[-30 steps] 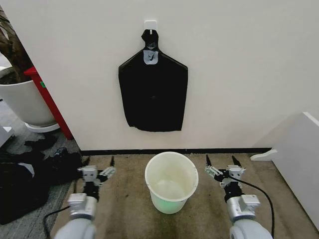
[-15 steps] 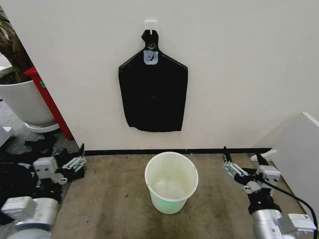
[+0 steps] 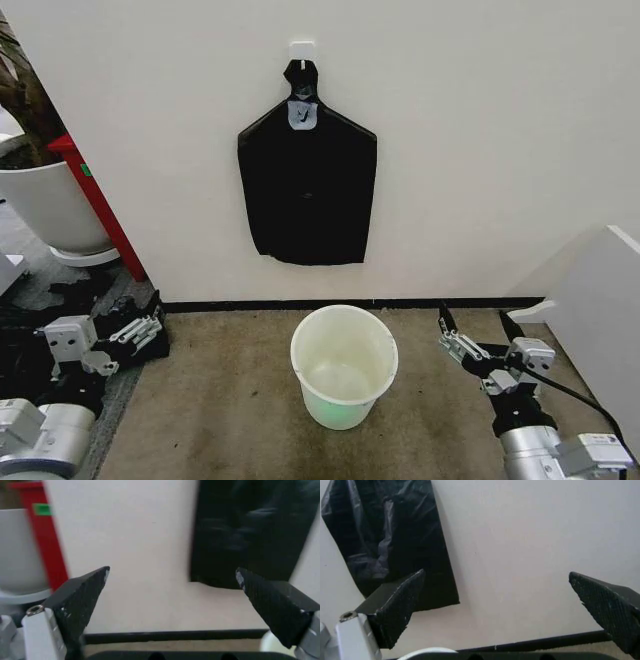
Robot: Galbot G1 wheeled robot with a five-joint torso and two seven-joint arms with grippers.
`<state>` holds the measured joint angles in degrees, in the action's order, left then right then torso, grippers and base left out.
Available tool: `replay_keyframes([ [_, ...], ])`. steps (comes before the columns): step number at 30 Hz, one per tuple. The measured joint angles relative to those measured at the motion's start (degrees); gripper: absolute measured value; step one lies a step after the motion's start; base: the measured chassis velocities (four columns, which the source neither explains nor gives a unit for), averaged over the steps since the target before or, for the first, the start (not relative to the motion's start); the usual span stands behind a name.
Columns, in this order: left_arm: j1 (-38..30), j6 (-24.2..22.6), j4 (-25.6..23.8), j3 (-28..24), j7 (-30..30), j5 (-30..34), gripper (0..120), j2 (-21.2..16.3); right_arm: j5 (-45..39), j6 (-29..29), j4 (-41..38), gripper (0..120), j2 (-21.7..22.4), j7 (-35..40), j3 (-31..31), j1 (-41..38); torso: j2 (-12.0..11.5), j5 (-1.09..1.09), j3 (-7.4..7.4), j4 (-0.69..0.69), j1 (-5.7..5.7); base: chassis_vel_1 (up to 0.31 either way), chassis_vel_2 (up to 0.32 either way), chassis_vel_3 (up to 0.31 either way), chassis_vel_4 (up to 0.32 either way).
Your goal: Place the garbage bag over the trash bin.
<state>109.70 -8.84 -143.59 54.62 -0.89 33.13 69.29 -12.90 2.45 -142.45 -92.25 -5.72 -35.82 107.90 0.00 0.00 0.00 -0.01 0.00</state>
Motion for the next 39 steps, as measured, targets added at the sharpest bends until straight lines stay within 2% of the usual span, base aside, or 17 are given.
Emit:
replay_keyframes([
  [12, 1.2, 2.7, 0.2, -0.2, -0.9, -0.4, 100, 0.3, 0.3, -0.2, 0.2, 100, 0.1, 0.0, 0.1, -0.3, 0.0, 0.0, 0.0, 0.01, 0.0, 0.0, 0.0, 0.0, 0.0],
  [19, 1.8, 2.8, 0.3, 0.2, -0.6, -3.5, 100, 1.0, 0.3, -0.6, 0.6, 100, 0.1, 0.0, 0.2, -0.4, 0.0, 0.01, 0.0, 0.02, 0.0, 0.0, 0.0, 0.0, 0.0],
  [39, 1.8, 2.5, 0.3, 0.7, -0.2, -4.9, 100, 0.6, 0.5, -1.2, 1.3, 100, 0.1, -0.6, 0.3, -0.6, 0.0, 0.0, 0.0, 0.01, 0.01, 0.0, 0.0, 0.0, 0.0],
])
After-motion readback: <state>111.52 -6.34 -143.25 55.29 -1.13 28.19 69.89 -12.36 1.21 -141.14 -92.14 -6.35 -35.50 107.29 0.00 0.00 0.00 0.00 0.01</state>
